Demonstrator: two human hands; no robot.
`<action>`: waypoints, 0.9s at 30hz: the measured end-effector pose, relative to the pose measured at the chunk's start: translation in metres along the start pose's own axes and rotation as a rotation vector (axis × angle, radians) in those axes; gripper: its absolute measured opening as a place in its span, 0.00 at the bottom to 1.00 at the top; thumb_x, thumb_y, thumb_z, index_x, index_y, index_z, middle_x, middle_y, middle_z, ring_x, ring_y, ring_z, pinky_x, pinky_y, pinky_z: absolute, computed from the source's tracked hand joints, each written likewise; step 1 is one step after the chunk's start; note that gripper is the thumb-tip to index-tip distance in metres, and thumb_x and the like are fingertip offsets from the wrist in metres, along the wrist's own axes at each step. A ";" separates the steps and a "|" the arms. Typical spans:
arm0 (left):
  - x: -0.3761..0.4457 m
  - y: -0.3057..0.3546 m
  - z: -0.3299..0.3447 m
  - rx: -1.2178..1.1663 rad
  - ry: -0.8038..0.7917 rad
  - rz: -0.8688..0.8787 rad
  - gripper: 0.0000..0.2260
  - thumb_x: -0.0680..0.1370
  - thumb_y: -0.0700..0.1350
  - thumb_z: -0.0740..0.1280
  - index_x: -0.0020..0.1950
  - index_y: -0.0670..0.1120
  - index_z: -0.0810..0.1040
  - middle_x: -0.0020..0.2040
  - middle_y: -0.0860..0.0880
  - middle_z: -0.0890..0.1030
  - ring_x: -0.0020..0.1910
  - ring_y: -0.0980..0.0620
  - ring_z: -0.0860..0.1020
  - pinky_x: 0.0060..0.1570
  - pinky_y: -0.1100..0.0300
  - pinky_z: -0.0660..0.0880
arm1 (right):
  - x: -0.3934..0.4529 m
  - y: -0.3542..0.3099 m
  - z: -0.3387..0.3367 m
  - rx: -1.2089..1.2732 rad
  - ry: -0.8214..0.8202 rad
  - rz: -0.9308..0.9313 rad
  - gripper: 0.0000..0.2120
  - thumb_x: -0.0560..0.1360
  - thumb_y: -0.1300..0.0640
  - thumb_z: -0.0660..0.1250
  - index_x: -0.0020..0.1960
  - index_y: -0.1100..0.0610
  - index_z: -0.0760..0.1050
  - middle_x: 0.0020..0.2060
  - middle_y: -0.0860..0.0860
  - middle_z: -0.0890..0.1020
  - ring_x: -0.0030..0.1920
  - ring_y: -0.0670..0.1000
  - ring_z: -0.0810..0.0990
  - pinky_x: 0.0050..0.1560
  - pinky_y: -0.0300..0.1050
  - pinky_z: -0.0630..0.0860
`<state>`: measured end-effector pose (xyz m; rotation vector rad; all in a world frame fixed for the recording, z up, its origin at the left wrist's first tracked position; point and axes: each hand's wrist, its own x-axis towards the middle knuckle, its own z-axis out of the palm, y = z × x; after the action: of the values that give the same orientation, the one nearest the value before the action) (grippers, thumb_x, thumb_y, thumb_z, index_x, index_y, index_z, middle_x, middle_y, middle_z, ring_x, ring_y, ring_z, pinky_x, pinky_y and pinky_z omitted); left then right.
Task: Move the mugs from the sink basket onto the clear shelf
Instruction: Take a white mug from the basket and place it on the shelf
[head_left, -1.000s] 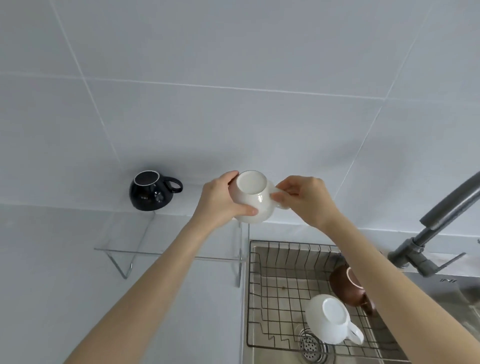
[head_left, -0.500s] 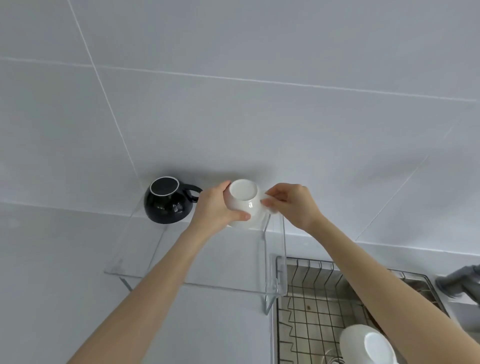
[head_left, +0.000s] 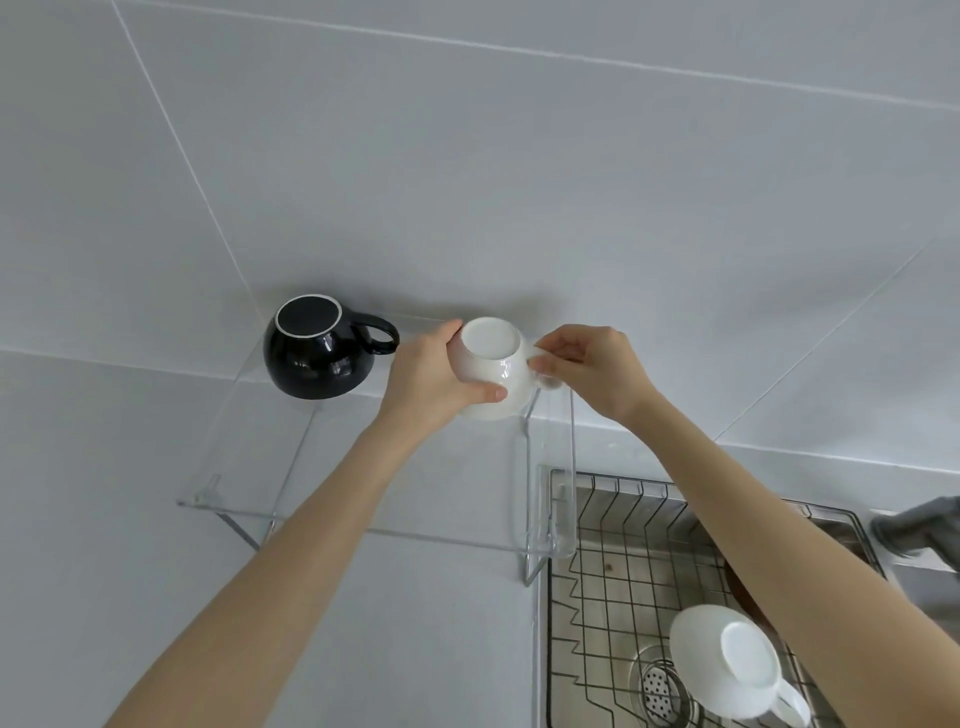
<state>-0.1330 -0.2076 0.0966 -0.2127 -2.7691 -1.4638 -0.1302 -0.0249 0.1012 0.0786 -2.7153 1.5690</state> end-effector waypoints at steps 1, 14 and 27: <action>0.000 0.000 0.001 -0.003 -0.001 -0.001 0.32 0.59 0.46 0.79 0.61 0.45 0.74 0.54 0.48 0.81 0.53 0.47 0.77 0.52 0.56 0.73 | -0.001 0.001 0.000 -0.005 -0.001 -0.002 0.04 0.71 0.64 0.69 0.45 0.65 0.78 0.31 0.50 0.80 0.26 0.36 0.77 0.32 0.24 0.72; -0.003 -0.003 0.000 -0.020 -0.033 0.006 0.33 0.60 0.44 0.79 0.62 0.46 0.73 0.56 0.49 0.81 0.56 0.49 0.77 0.53 0.58 0.72 | -0.004 0.004 0.003 0.014 0.030 0.012 0.03 0.71 0.62 0.69 0.44 0.61 0.79 0.32 0.49 0.81 0.27 0.36 0.77 0.33 0.24 0.72; -0.003 0.001 -0.004 0.017 -0.054 -0.003 0.33 0.61 0.44 0.78 0.63 0.44 0.72 0.58 0.47 0.79 0.57 0.47 0.76 0.52 0.59 0.70 | -0.003 0.005 0.006 0.053 0.050 0.039 0.13 0.70 0.61 0.71 0.54 0.59 0.76 0.46 0.55 0.82 0.40 0.43 0.81 0.39 0.23 0.75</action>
<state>-0.1302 -0.2107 0.0993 -0.2519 -2.8237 -1.4556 -0.1268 -0.0273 0.0935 -0.0135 -2.6535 1.6306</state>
